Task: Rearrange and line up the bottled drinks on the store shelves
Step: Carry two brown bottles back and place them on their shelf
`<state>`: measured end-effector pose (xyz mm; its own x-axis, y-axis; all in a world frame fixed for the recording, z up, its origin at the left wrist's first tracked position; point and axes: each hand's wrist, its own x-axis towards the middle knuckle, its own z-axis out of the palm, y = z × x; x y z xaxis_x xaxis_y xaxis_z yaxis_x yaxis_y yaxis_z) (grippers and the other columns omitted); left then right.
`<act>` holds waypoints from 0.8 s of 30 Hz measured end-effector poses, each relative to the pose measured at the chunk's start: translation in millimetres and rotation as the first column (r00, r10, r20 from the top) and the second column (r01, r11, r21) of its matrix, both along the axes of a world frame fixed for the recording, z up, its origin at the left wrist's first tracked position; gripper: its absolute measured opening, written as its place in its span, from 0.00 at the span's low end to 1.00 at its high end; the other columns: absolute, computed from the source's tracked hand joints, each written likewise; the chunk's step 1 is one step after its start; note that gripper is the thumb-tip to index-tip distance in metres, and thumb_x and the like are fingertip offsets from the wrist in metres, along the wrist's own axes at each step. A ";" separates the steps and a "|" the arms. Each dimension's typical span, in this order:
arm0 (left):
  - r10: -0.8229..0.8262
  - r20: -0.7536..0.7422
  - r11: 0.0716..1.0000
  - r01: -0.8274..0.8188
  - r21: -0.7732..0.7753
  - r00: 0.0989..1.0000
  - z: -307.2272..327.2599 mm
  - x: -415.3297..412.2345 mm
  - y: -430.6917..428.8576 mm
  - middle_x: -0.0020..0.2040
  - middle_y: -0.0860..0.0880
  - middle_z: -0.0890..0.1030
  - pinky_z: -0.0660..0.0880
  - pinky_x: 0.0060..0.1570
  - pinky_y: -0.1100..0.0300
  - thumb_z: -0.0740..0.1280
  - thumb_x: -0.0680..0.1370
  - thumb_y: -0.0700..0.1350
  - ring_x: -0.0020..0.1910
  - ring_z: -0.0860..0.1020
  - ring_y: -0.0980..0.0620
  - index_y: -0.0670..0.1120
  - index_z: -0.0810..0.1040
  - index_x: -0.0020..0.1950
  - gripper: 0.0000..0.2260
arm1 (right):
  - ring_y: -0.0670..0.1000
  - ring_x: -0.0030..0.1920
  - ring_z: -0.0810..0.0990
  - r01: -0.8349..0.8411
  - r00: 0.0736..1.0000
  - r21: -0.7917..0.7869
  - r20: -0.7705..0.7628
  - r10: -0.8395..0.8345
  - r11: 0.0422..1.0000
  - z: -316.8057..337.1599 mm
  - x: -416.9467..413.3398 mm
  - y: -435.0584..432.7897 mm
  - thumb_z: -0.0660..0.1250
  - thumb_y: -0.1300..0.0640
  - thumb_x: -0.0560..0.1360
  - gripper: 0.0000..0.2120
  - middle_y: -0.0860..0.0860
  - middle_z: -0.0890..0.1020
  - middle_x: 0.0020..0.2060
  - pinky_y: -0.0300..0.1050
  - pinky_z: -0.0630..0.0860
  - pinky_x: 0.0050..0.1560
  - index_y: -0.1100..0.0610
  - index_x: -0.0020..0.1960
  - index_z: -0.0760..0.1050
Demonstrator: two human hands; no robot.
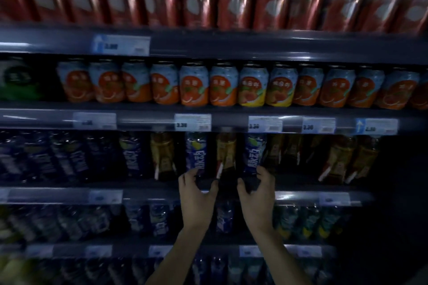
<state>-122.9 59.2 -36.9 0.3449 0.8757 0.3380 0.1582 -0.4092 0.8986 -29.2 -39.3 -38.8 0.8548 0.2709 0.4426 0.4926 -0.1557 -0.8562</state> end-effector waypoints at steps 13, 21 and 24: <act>0.163 -0.061 0.983 -0.167 -0.082 0.985 -4.0 -65.3 83.6 0.65 0.50 0.64 0.73 0.60 0.50 0.72 0.73 0.49 0.64 0.67 0.48 0.49 0.64 0.68 0.27 | 0.51 0.61 0.71 -0.008 1.000 -0.017 0.018 0.009 1.000 -2.3 -30.2 74.2 0.71 0.56 0.73 0.26 0.54 0.72 0.60 0.40 0.66 0.59 0.58 0.68 0.67; 0.138 -0.026 0.981 -0.140 -0.134 0.990 -1.8 -48.9 104.5 0.69 0.49 0.62 0.70 0.62 0.56 0.72 0.73 0.47 0.63 0.67 0.54 0.46 0.61 0.72 0.31 | 0.59 0.65 0.67 0.126 0.992 0.007 -0.021 -0.125 0.992 -7.0 -3.3 98.6 0.74 0.58 0.71 0.30 0.58 0.68 0.63 0.47 0.67 0.60 0.59 0.68 0.63; 0.121 0.012 0.978 -0.118 -0.171 0.993 -2.4 -39.9 108.1 0.68 0.50 0.63 0.73 0.61 0.55 0.73 0.73 0.47 0.61 0.70 0.55 0.46 0.62 0.72 0.32 | 0.58 0.63 0.69 0.131 0.990 0.019 -0.046 -0.130 0.991 -9.1 5.5 103.6 0.74 0.59 0.70 0.31 0.58 0.69 0.62 0.45 0.67 0.58 0.60 0.67 0.63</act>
